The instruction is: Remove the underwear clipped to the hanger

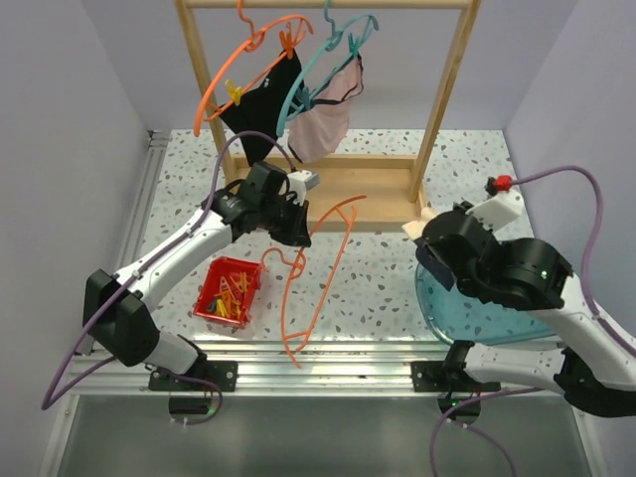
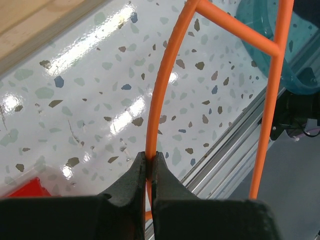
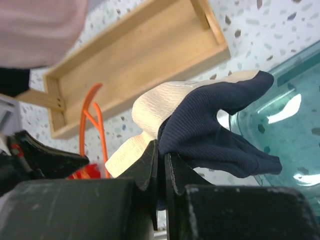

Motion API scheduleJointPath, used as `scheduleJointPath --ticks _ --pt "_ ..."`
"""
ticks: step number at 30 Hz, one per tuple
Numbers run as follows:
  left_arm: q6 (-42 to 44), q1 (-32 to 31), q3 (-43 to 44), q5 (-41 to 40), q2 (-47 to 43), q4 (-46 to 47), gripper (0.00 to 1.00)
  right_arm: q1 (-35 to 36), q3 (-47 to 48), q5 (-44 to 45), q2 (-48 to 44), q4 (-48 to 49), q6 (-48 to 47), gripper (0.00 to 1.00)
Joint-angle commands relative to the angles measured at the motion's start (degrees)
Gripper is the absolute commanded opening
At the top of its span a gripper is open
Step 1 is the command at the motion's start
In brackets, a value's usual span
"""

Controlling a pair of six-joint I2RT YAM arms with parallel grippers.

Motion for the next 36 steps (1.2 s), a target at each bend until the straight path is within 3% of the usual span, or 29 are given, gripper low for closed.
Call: scheduleJointPath --ticks 1,10,20,21,22,23,26,27,30,34,36 --pt "1.5 -1.3 4.3 2.1 1.3 -1.0 0.0 -1.6 5.6 11.4 -2.1 -15.1 -1.5 0.0" --pt "3.8 -3.9 8.8 3.5 3.7 -4.0 0.0 -13.5 5.3 8.2 3.0 -14.7 -13.0 0.0" --pt "4.4 -4.2 11.4 3.3 3.9 -6.1 0.0 -32.0 -6.2 -0.4 4.4 -6.3 -21.4 0.0" --pt "4.5 -4.2 11.7 3.3 3.8 -6.3 0.0 -34.9 -8.0 -2.2 4.3 -5.8 -21.5 0.11" --pt "4.6 -4.4 11.9 3.3 3.9 -6.5 0.0 -36.7 -9.7 -3.4 4.2 -3.8 -22.1 0.3" --pt "4.7 -4.4 12.3 3.2 4.0 -6.8 0.0 -38.5 -12.6 -5.2 4.1 -2.5 -22.8 0.39" --pt "6.0 -4.8 13.8 2.4 4.6 -9.4 0.0 -43.6 -15.1 -11.2 3.7 0.8 -25.9 0.56" --pt "6.4 -5.0 14.6 2.1 4.9 -10.1 0.0 -43.9 -15.0 -11.7 3.6 0.8 -26.1 0.68" --pt "8.2 -6.2 15.3 -0.6 4.8 -12.0 0.0 -44.3 -12.2 -15.5 3.0 1.9 -29.1 0.84" --pt "10.0 -9.6 15.3 -5.5 4.9 -14.3 0.0 -44.3 -8.7 -32.1 0.9 9.4 -37.9 0.91" --pt "11.3 -11.2 14.8 -6.9 4.6 -15.6 0.0 -44.2 -9.1 -49.1 0.4 12.5 -42.0 0.91"
